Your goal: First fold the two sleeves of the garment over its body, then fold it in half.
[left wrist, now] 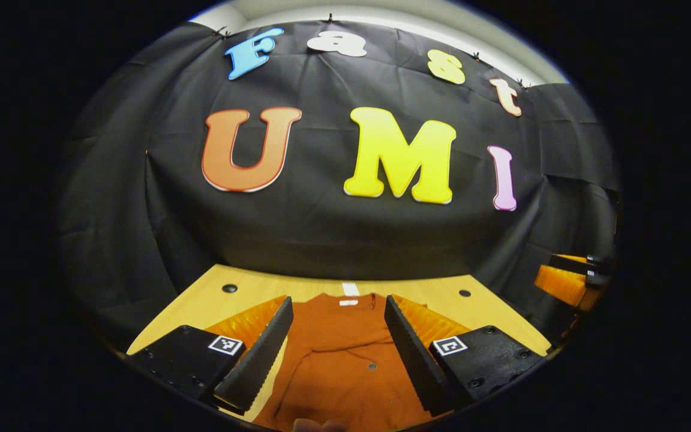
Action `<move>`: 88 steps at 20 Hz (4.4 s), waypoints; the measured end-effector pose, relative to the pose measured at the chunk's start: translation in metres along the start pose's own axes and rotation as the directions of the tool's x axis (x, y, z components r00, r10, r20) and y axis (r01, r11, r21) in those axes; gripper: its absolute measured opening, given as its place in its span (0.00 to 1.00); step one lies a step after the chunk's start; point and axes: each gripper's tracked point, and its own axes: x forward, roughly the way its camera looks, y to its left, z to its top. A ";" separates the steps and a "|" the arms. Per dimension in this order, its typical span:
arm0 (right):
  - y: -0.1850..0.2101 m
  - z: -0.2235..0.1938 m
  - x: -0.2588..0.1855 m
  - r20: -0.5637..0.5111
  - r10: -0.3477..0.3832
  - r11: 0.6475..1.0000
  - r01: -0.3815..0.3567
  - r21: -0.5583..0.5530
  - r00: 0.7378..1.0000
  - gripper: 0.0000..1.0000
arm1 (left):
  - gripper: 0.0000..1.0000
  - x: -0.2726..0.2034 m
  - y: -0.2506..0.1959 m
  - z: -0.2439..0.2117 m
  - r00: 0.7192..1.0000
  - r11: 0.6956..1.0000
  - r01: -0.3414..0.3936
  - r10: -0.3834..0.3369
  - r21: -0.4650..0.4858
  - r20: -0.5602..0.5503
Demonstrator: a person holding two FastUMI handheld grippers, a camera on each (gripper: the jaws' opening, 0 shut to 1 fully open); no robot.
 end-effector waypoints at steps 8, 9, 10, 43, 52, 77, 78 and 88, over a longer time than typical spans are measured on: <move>-0.049 -0.147 -0.047 -0.335 -0.010 0.999 -0.007 -0.051 0.942 0.84 | 1.00 -0.073 0.090 -0.179 0.913 1.000 0.014 -0.022 -0.022 -0.408; -0.052 -0.173 -0.054 -0.390 -0.007 0.999 -0.010 -0.041 0.921 0.84 | 1.00 -0.081 0.095 -0.200 0.893 0.999 0.011 -0.033 -0.051 -0.448; -0.055 -0.192 -0.061 -0.428 -0.009 0.999 -0.006 -0.035 0.904 0.84 | 1.00 -0.088 0.098 -0.219 0.872 0.996 0.003 -0.046 -0.089 -0.488; -0.039 -0.227 -0.020 -0.590 0.068 0.970 0.086 0.228 0.805 0.00 | 0.03 -0.055 0.049 -0.185 0.828 0.967 0.160 -0.241 -0.198 -0.506; -0.032 -0.095 0.097 -0.412 0.091 0.978 -0.002 0.211 0.906 0.01 | 0.03 0.059 0.046 -0.051 0.919 0.962 0.270 -0.273 -0.051 -0.286; -0.064 -0.189 0.459 -0.379 -0.091 0.980 0.151 0.130 0.921 0.04 | 0.05 0.399 0.121 -0.068 0.958 0.998 -0.046 0.031 -0.047 -0.284; -0.059 -0.188 0.458 -0.378 -0.095 0.981 0.152 0.124 0.921 0.08 | 0.08 0.402 0.121 -0.069 0.960 0.998 -0.045 0.029 -0.051 -0.277; -0.050 -0.077 0.396 -0.217 -0.143 0.988 0.154 0.034 0.966 0.86 | 1.00 0.331 0.140 0.023 0.984 0.985 -0.167 0.165 -0.031 -0.063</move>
